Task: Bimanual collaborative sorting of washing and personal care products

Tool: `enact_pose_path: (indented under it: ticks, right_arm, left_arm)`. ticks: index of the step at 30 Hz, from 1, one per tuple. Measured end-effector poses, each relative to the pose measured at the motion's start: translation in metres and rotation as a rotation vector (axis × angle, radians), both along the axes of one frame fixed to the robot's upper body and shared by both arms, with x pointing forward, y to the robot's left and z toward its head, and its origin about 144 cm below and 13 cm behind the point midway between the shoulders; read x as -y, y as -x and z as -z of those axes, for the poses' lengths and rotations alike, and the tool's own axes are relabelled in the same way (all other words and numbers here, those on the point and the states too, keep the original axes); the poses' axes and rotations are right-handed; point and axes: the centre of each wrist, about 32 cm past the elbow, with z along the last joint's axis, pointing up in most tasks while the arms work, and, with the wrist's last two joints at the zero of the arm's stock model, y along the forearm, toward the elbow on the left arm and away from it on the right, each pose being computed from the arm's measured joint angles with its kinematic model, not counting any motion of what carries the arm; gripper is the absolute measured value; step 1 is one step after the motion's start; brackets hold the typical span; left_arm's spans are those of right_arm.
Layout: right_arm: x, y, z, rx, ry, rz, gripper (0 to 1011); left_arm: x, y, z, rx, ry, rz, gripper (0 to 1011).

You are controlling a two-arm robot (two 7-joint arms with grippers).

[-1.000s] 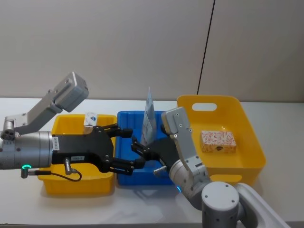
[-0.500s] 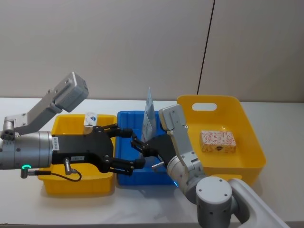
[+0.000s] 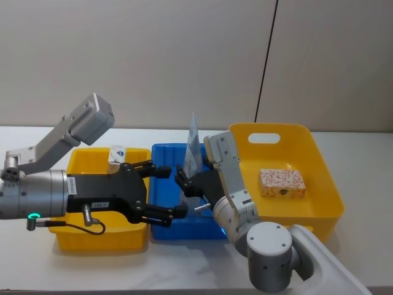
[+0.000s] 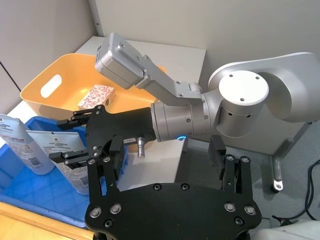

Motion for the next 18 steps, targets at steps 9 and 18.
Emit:
enact_pose_path:
  ticks: [9,18]
  right_arm:
    - [0.0003,-0.0004,-0.0025,-0.005,-0.002,0.005,436]
    - [0.0068,0.0032,-0.0059,-0.003,-0.009,0.004,172]
  left_arm:
    - [0.0,0.0,0.0,0.0,0.0,0.0,1001]
    - [0.0,0.0,0.0,0.0,0.0,0.0,1001]
